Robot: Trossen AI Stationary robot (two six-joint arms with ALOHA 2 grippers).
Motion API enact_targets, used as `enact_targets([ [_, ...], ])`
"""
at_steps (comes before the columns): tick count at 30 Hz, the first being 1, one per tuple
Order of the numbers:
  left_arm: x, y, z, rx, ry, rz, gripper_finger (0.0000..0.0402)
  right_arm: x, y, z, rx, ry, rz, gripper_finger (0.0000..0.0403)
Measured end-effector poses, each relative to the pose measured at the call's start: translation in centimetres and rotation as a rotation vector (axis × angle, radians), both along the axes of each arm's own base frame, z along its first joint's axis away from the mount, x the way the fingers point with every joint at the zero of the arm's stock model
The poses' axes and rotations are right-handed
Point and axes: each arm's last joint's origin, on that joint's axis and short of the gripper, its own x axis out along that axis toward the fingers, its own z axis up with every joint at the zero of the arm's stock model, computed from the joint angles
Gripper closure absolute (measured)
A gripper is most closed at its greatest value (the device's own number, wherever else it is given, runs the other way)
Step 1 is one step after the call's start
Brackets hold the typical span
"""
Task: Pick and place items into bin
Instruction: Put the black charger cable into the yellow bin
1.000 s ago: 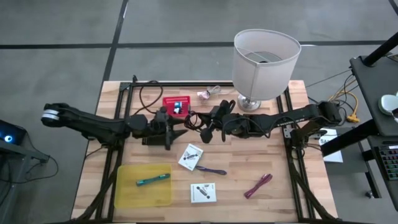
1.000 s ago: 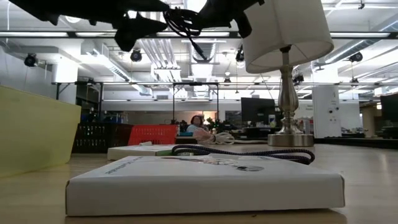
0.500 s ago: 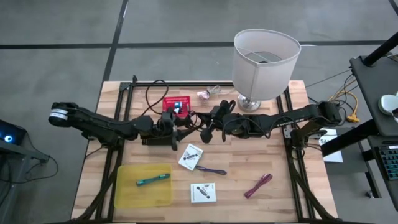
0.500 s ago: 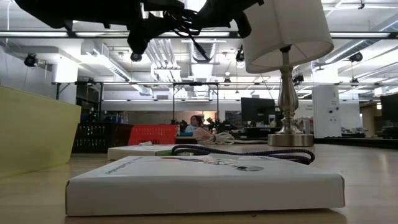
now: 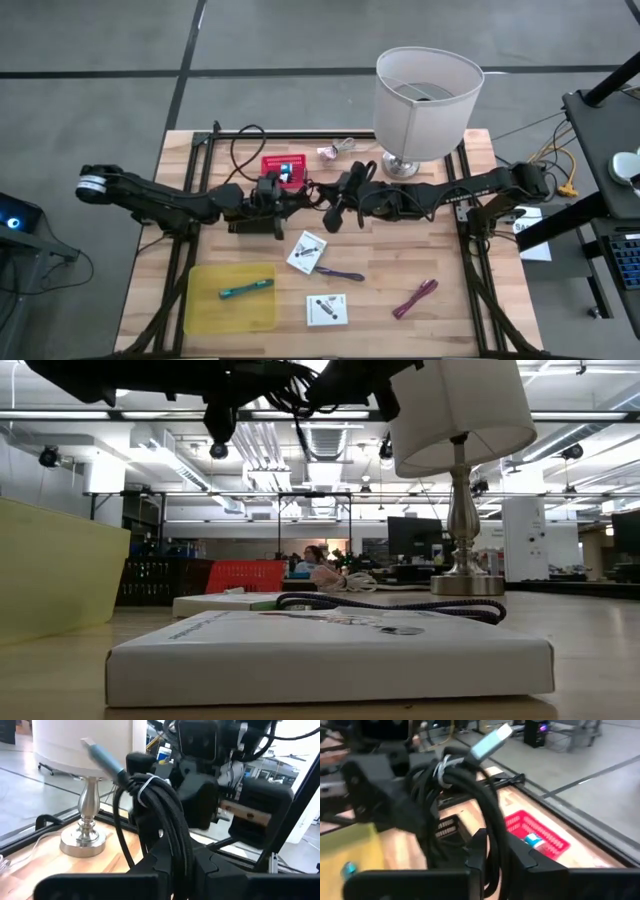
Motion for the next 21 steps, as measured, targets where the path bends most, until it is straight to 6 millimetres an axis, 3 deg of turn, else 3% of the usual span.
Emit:
enact_targets([
  [12, -3.5, 0.1, 0.6, -0.053, 0.184, -0.064, 0.04, -0.2, 0.5, -0.8, 0.039, 0.118, 0.175, 0.0232],
  [21, -7.6, -0.6, -0.8, -0.274, 0.497, -0.355, 0.0401, -0.3, 0.5, -1.2, 0.03, 0.149, 0.178, 0.0163],
])
